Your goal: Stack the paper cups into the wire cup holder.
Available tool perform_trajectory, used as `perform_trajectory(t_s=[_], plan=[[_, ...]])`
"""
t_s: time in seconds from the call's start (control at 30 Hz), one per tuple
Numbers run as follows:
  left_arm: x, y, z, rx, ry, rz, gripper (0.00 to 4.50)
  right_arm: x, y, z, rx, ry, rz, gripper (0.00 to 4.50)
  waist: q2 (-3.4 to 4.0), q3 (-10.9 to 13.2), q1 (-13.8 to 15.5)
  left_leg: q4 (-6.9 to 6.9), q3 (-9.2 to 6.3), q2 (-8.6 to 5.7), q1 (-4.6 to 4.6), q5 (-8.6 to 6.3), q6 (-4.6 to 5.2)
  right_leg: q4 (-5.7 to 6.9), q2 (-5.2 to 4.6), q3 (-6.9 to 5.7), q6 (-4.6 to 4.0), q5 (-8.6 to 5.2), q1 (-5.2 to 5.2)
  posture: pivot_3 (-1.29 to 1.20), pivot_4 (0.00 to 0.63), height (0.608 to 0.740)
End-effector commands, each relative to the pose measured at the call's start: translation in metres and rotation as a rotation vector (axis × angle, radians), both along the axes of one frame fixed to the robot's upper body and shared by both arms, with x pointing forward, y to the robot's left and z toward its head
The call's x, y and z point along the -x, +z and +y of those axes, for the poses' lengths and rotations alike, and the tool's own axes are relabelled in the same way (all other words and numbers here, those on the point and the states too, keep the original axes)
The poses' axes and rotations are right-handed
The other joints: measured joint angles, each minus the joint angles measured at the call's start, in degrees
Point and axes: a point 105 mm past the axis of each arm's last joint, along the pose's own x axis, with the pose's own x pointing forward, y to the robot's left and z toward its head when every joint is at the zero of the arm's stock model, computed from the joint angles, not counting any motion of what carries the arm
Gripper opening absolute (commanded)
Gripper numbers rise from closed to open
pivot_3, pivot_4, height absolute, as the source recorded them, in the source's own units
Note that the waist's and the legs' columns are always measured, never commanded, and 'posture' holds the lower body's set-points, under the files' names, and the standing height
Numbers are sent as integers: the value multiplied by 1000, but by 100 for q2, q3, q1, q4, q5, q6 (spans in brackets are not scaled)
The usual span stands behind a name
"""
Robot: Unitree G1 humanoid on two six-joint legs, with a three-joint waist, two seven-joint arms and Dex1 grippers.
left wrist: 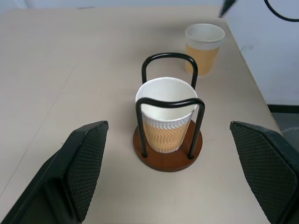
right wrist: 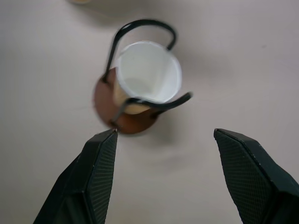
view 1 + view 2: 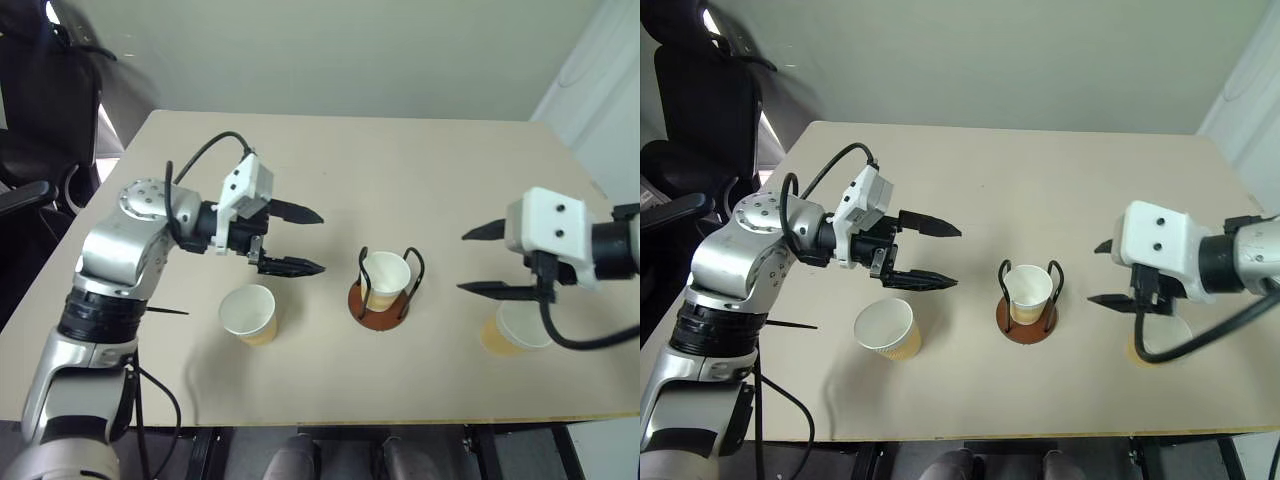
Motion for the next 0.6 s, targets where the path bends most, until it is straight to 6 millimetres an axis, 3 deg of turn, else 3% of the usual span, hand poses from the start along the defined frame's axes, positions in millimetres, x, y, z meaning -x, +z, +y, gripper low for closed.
perform_trajectory(t_s=[0.03,0.37,0.6], plan=[[0,10,-4,3,-29,-48,4500,12,5,-9,28,-39,-9,3337,0,0,8,0,0,-1,0,0,0,-1,0,0,1,1,1,0,150,740],[-2,9,-7,3,-48,-47,4500,26,-36,-34,108,-153,107,3337,0,0,20,2,2,-1,3,0,1,1,-1,1,3,2,4,0,150,740],[2,9,-6,-1,-67,-47,4500,25,-50,-54,160,-207,129,3337,-1,-1,17,7,2,-1,7,-2,4,6,0,2,4,2,7,0,150,740]])
